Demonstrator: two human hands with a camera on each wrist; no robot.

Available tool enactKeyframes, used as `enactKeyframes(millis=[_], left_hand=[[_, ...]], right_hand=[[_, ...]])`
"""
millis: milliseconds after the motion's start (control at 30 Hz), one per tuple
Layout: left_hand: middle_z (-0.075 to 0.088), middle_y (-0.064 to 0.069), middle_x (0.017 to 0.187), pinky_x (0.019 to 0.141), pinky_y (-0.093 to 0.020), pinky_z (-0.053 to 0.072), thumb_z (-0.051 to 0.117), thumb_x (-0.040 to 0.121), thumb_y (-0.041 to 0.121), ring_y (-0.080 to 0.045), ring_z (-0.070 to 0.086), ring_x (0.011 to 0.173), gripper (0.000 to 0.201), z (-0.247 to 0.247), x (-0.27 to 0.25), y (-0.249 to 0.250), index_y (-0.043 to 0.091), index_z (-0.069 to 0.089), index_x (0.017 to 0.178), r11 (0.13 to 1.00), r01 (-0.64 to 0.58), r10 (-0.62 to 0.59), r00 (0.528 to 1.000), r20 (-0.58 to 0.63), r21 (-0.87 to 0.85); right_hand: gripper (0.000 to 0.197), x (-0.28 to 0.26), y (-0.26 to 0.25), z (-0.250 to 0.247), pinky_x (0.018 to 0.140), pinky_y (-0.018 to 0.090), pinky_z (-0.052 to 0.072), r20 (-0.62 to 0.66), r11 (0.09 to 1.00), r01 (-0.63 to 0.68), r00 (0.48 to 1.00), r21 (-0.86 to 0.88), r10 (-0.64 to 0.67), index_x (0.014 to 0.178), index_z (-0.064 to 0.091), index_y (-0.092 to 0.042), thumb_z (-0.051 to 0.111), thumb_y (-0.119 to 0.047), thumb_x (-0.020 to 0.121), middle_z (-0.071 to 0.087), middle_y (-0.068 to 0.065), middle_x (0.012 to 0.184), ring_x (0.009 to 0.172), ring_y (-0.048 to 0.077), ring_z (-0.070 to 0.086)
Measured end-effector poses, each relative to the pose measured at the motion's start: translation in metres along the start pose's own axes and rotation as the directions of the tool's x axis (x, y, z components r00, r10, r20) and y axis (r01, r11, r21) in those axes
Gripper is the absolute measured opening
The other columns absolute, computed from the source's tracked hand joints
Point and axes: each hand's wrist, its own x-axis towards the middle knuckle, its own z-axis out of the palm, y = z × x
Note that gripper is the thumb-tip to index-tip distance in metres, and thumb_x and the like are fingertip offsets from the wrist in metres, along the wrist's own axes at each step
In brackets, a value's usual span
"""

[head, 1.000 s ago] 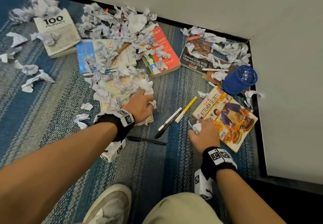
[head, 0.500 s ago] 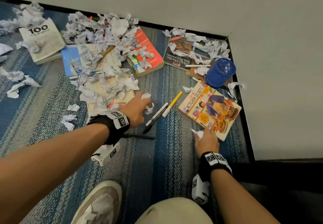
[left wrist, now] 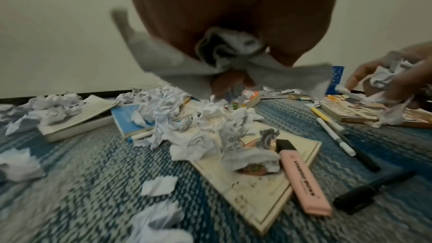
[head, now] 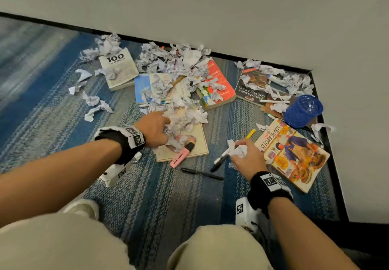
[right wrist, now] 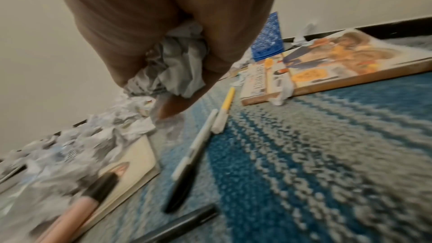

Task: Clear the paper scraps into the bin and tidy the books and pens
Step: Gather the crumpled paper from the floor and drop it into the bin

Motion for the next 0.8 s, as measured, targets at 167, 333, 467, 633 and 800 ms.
enactKeyframes(millis=[167,333,467,633,800], left_hand=[[0.05,-0.007,0.09,0.069,-0.032,0.045,0.06,0.077,0.064,-0.028,0.055,0.085,0.055,0.031,0.005,-0.037,0.012,0.065,0.094,0.999,0.041,-0.04,0.999,0.026,-0.02],[0.049,-0.01,0.11,0.068,-0.036,0.048,0.058,0.071,0.074,-0.031,0.058,0.09,0.073,0.063,0.023,-0.047,0.016,0.046,0.113,1.0,-0.02,0.02,1.0,0.008,-0.013],[0.044,-0.013,0.117,0.071,-0.038,0.048,0.054,0.07,0.078,-0.032,0.055,0.1,0.094,0.077,0.044,-0.04,0.02,0.025,0.139,0.995,-0.073,0.076,0.996,-0.045,0.062],[0.042,-0.015,0.12,0.075,-0.036,0.044,0.04,0.088,0.066,-0.032,0.05,0.103,0.069,0.085,0.066,-0.039,0.02,0.032,0.139,0.969,-0.125,0.136,0.99,-0.038,0.212],[0.039,-0.015,0.127,0.084,-0.042,0.05,0.038,0.098,0.046,-0.034,0.048,0.11,0.05,0.084,0.068,-0.045,0.012,0.041,0.135,0.966,-0.242,0.238,0.97,0.058,0.087]], right_hand=[[0.02,0.009,-0.044,0.046,0.091,0.036,0.047,0.185,0.975,0.16,0.974,-0.157,-0.131,0.102,0.072,-0.011,0.062,-0.016,0.085,0.069,0.013,0.109,0.103,0.029,0.061],[0.023,0.015,-0.057,0.069,0.063,0.027,0.03,0.228,0.928,0.144,0.971,-0.345,-0.066,0.066,0.058,-0.014,0.059,-0.027,0.084,0.064,0.008,0.076,0.089,0.031,0.061],[0.024,0.013,-0.057,0.071,0.069,0.029,0.035,0.228,0.894,0.153,0.972,-0.421,-0.059,0.075,0.063,-0.012,0.058,-0.033,0.086,0.068,0.008,0.087,0.095,0.027,0.062],[0.02,-0.003,-0.045,0.038,0.076,0.027,0.038,0.083,0.882,0.003,0.996,-0.472,0.041,0.092,0.07,-0.019,0.062,-0.037,0.086,0.071,0.005,0.1,0.099,0.024,0.062],[0.024,-0.012,-0.034,-0.003,0.074,0.029,0.04,-0.031,0.796,-0.21,0.972,-0.567,0.234,0.102,0.067,-0.011,0.056,-0.025,0.087,0.067,0.012,0.105,0.099,0.03,0.06]])
